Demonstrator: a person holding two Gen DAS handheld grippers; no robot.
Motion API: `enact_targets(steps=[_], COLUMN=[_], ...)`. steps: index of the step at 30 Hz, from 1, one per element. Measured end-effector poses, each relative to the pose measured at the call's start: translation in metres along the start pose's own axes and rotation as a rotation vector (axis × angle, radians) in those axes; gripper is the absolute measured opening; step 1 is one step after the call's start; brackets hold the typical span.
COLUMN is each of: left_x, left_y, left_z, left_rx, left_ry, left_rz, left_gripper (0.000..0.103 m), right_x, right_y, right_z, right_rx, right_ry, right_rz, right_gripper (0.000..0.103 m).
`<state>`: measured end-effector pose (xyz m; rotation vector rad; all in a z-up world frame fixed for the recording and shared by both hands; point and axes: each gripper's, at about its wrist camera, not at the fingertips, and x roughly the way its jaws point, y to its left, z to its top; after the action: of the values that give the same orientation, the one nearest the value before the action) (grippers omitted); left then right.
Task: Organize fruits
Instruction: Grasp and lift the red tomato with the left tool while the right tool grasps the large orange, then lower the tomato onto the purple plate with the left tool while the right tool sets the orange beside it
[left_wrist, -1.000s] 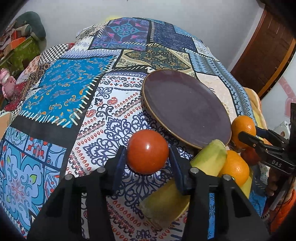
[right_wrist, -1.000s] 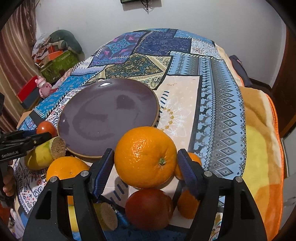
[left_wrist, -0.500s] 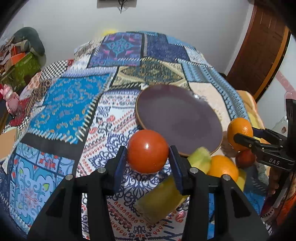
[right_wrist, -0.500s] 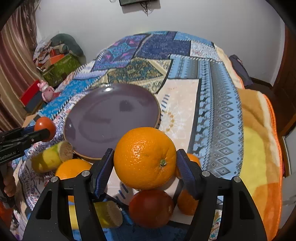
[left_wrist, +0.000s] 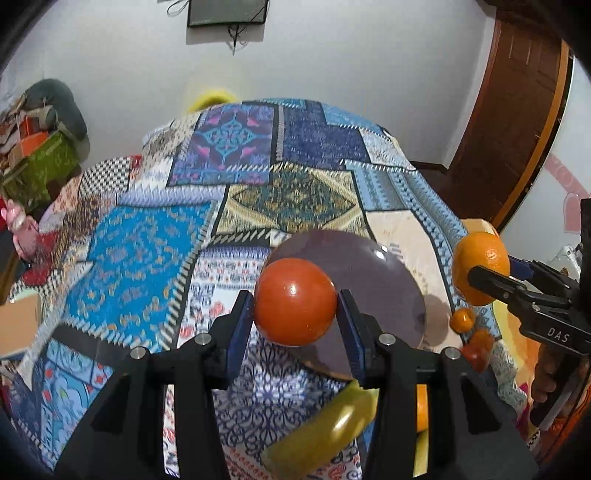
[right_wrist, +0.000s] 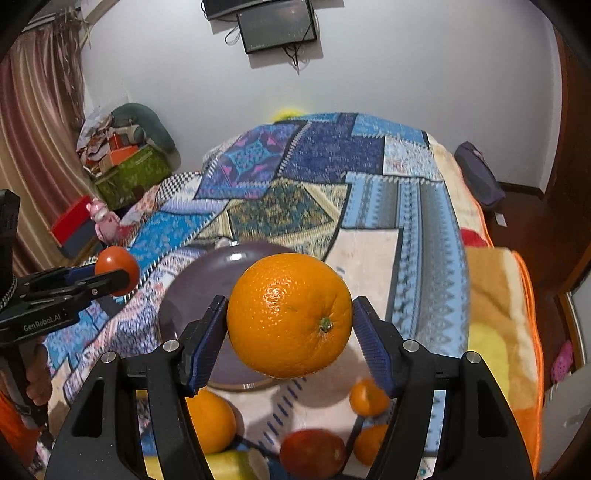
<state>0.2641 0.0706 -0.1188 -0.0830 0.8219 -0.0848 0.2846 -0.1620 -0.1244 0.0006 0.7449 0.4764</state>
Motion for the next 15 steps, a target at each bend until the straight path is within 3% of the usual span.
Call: enact_targets(steps=[5, 15], left_x=[0.006, 0.056], left_y=[-0.001, -0.002], left_z=[0.014, 0.016], left_rx=[-0.011, -0.004], left_ry=[-0.004, 0.097], left_rz=[-0.027, -0.011], left_gripper=[0.046, 0.046], right_x=[0.011, 0.05], right_y=[0.004, 0.014], right_z=[0.013, 0.023], right_rx=[0.004, -0.04], right_ry=[-0.005, 0.063], right_rz=[0.005, 0.019], right_gripper=[0.065, 0.065])
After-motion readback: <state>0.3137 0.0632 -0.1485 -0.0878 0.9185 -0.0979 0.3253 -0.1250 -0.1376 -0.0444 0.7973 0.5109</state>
